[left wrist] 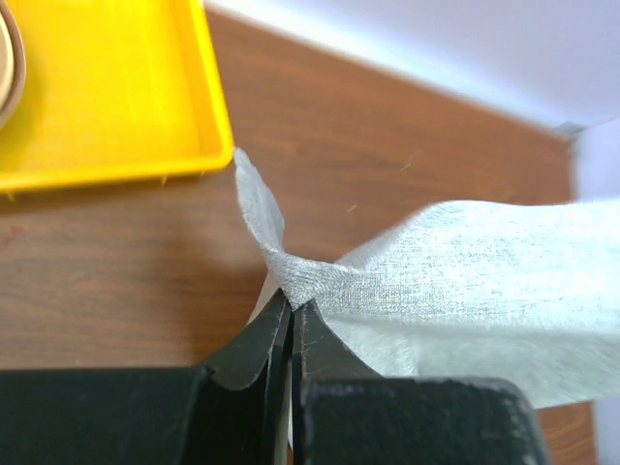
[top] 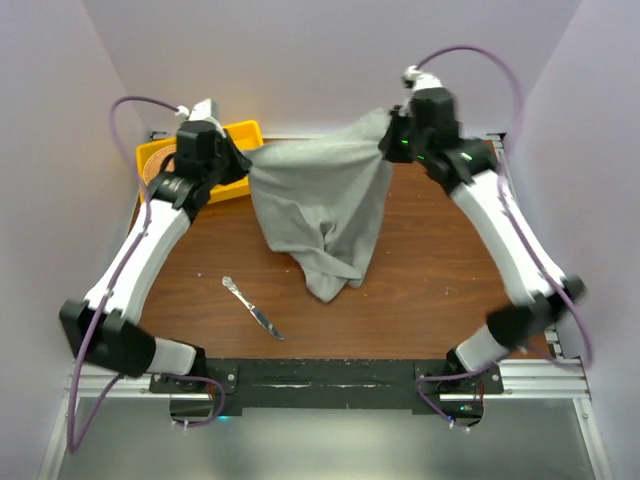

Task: Fold the napkin, place the utensils inside, and roll it up
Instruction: Flatten the napkin out

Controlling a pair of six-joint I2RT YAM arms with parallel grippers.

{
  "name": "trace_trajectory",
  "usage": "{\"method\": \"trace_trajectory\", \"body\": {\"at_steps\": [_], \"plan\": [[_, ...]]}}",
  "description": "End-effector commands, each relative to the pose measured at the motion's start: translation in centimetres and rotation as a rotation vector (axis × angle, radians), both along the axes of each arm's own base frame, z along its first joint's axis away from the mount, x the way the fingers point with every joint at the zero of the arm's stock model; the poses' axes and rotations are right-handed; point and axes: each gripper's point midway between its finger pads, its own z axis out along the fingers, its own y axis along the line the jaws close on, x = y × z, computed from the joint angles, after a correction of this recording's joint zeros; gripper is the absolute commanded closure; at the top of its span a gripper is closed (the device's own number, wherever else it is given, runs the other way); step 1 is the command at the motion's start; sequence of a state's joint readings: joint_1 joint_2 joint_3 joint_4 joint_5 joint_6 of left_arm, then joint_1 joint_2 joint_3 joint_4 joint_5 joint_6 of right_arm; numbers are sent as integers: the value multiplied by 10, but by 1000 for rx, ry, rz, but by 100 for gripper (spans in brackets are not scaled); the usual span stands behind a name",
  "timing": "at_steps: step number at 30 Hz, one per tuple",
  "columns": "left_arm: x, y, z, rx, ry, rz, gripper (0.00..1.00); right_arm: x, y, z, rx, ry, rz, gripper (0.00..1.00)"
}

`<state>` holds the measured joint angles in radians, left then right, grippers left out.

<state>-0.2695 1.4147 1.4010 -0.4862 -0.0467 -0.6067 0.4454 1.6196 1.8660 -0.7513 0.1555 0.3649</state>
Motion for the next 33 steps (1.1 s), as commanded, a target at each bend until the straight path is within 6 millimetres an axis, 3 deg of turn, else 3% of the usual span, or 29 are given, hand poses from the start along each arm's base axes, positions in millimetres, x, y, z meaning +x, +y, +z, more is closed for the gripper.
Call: {"method": "trace_trajectory", "body": {"at_steps": [1,2,3,4,5,6,7,8,9,12,16,19,20,22,23,24,25,26,27,28,29,30,31,32,33], "plan": [[-36,26,107,-9,-307,49,100,-55,-9,64,84,-200,99,100],[-44,22,128,-34,-379,16,100,-82,-11,92,136,-271,155,100],[-62,23,154,-40,-467,-10,100,-92,-12,100,153,-301,169,100],[-71,22,166,-52,-514,-34,100,-105,-11,111,173,-334,206,100],[-82,16,187,-78,-591,-80,100,-131,-20,135,203,-407,232,100],[-102,17,208,-92,-666,-103,100,-144,-19,143,219,-439,269,100],[-111,16,216,-102,-701,-120,100,-157,-23,154,224,-479,287,100],[-130,16,236,-123,-777,-148,100,-169,-27,163,232,-511,297,100],[-138,15,244,-126,-807,-165,100,-191,-37,179,241,-562,310,100],[-163,18,270,-120,-909,-191,100,-223,-50,202,267,-618,318,100],[-174,13,293,-131,-975,-231,100,-240,-61,215,319,-631,286,100],[-152,8,290,-137,-948,-229,100,-229,-74,211,358,-589,164,100],[-129,3,277,-128,-891,-220,100,-222,-80,205,358,-561,105,100],[-103,-2,264,-115,-827,-214,100,-201,-91,174,337,-442,-36,100],[-65,-8,232,-92,-722,-187,100,-187,-114,157,287,-402,-196,100],[-45,-12,213,-68,-666,-176,100,-179,-124,125,217,-299,-286,100],[-30,-24,196,-39,-620,-188,100,-171,-136,107,145,-250,-367,100],[10,-32,142,30,-477,-156,100,-151,-144,84,38,-191,-448,100],[29,-37,115,117,-434,-153,100,-144,-150,58,-57,-122,-488,100],[45,-51,104,154,-407,-168,99,-132,-161,39,-128,-71,-535,100],[78,-61,27,220,-214,-180,93,-113,-168,11,-191,16,-558,100],[92,-68,-1,244,-146,-206,71,-104,-171,-22,-183,127,-535,100],[109,-80,7,246,-152,-218,63,-95,-199,-44,-186,191,-597,100],[118,-84,-65,297,35,-241,53,-88,-205,-62,-198,244,-598,100],[122,-88,-77,305,74,-257,35,-77,-209,-101,-260,366,-575,100]]}}
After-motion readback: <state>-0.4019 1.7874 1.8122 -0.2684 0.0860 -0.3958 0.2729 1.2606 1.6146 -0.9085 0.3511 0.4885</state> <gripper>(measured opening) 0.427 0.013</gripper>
